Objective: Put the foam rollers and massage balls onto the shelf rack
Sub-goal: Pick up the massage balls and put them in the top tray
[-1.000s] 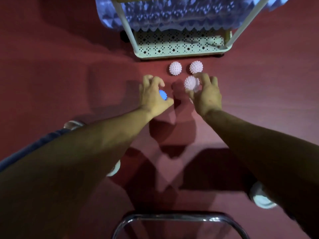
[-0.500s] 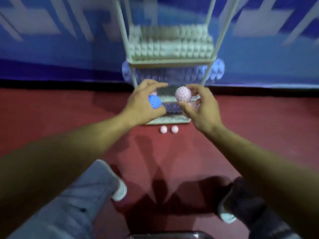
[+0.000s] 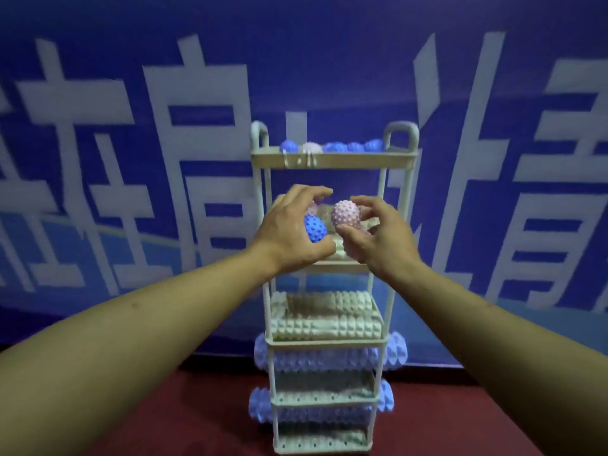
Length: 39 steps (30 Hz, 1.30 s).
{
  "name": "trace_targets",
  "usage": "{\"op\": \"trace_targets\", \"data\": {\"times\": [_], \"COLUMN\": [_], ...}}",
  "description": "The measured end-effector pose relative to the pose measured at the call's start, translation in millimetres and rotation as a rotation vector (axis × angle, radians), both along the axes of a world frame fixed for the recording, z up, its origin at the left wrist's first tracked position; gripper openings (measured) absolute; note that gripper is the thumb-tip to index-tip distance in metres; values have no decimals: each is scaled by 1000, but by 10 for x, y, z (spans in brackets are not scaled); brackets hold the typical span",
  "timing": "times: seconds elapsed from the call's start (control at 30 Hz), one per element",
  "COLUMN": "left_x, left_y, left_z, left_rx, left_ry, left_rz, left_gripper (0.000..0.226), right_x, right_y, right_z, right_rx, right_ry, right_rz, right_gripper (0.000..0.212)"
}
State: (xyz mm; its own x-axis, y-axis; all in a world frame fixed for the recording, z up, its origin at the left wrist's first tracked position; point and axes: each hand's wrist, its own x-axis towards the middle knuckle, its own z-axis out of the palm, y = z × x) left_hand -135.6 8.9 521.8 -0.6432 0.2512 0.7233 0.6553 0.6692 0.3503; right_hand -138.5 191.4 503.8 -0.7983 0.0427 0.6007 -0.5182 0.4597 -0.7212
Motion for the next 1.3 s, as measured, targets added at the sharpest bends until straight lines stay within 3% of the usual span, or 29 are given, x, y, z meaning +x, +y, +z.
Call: {"op": "trace_targets", "data": {"times": [0.23, 0.4, 0.67, 0.8, 0.97, 1.17, 1.3], "left_x": [-650, -1270, -1794, -1774, -1752, -1733, -1703], "left_y": [-85, -86, -95, -64, -30, -25, -9], "left_z": [952, 1336, 1249, 1258, 1211, 1186, 1160], "left_rx": [48, 63, -21, -49, -118, 41, 189], "left_ry": [45, 7, -222, -312, -317, -219, -256], "left_rz": [137, 247, 244, 278, 329, 375, 363], "left_gripper": [66, 57, 52, 31, 28, 40, 37], "right_x": [-718, -1215, -1561, -1530, -1479, -1324, -1118], "right_y": [74, 217, 446, 478, 429, 425, 353], "right_z": [1058, 1553, 1616, 1616, 1581, 1466, 1419], "right_rx": [1, 235, 693, 675, 750, 670, 610], "right_ry": [117, 131, -112, -183, -163, -136, -64], "right_rz": [-24, -135, -164, -142, -227, -248, -235], "right_gripper": [46, 52, 49, 44, 44, 48, 47]}}
